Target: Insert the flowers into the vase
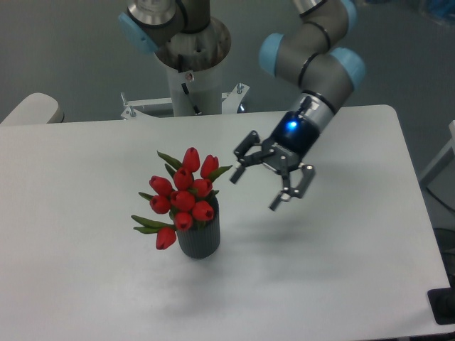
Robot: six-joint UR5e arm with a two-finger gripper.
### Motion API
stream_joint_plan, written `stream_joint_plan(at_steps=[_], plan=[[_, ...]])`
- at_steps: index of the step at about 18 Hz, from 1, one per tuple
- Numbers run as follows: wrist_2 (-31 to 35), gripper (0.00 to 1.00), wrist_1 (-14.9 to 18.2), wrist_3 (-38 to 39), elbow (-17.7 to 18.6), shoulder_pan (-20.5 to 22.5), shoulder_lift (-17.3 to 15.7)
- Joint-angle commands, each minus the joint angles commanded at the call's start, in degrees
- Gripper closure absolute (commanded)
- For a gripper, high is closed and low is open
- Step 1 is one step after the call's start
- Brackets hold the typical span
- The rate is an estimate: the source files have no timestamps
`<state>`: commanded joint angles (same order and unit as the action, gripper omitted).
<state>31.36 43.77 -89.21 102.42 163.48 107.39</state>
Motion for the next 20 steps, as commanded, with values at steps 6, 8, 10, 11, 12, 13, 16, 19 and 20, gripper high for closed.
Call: stream_joint_plan(at_steps=[6, 8, 10, 11, 12, 13, 16, 19, 20], plan=[[13.09, 0.0, 0.35, 4.47, -15.12, -0.7, 5.97], [17.66, 0.0, 1.14, 6.41, -20.04, -1.49, 8.35], [22.67, 0.0, 2.54, 6.68, -24.61, -3.24, 10.28], [25.83, 0.0, 3.42, 6.68, -26.98, -4.03, 11.25], [29.08, 0.0, 4.47, 6.6, -29.53, -4.91, 12.21], [32.33, 0.0, 5.61, 6.42, -31.9, -5.79, 13.01], [36.93, 0.0, 8.17, 5.81, -37.36, -7.56, 15.56], [37.81, 0.0, 8.35, 5.46, -39.57, -7.65, 16.79], [38.07, 0.0, 8.44, 4.76, -40.01, -7.65, 17.23]])
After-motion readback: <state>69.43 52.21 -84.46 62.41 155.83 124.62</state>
